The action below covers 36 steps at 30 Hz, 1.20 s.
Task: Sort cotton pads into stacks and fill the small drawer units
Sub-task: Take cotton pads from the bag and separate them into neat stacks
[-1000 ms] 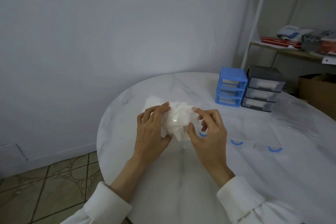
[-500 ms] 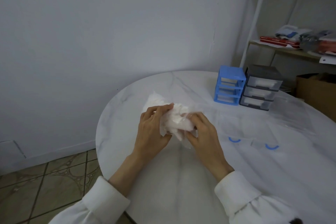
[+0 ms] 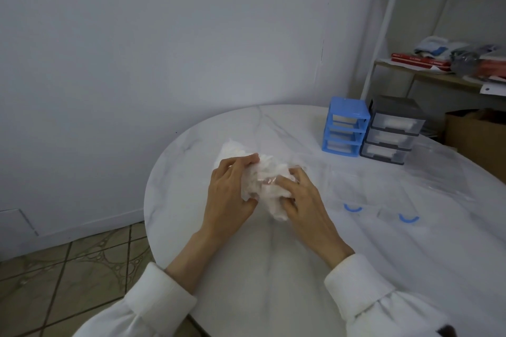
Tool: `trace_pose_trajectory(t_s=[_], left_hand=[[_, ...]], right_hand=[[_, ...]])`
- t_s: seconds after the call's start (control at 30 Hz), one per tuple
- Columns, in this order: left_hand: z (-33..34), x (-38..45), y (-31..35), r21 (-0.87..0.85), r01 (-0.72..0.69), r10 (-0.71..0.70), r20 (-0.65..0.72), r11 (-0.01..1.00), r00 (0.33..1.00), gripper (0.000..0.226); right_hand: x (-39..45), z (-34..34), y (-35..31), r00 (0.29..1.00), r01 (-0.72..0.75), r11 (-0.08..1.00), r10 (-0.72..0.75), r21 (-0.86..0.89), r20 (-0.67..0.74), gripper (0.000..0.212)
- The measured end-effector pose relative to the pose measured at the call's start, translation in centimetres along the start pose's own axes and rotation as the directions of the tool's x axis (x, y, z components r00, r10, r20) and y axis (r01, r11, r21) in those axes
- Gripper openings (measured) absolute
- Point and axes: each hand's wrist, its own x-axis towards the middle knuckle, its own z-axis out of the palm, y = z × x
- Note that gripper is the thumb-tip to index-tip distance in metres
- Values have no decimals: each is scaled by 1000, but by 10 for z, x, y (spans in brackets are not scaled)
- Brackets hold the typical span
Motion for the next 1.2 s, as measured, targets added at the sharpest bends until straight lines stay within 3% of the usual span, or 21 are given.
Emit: trace_pose_trajectory(t_s=[0.23,0.53,0.63,0.73,1.07,1.2], left_hand=[[-1,0,-3,44,-17,17,15,999,1000,63],[-2,-1,1,68,-19,10,124,998,992,70],[-1,-1,0,87,-9,-2,131,996,991,70],[-2,-2,-2,97,22,-34,126,995,991,71],[-1,-5,-4,93,42,-58,182,995,982,70],[-1,-5,-2,148,35,-66,211,988,975,69]], right_hand=[[2,-9,3,975,-37,999,38,-6,220,30],[2,-19,8,995,13,991,1,-133,103,19],[-4,-27,6,991,-22,997,31,-70,128,12],[-10,-35,6,985,-60,998,63,-23,158,24],[-30,-64,18,960,-81,992,103,-96,259,30],[-40,-77,21,944,-135,987,154,-84,293,9]])
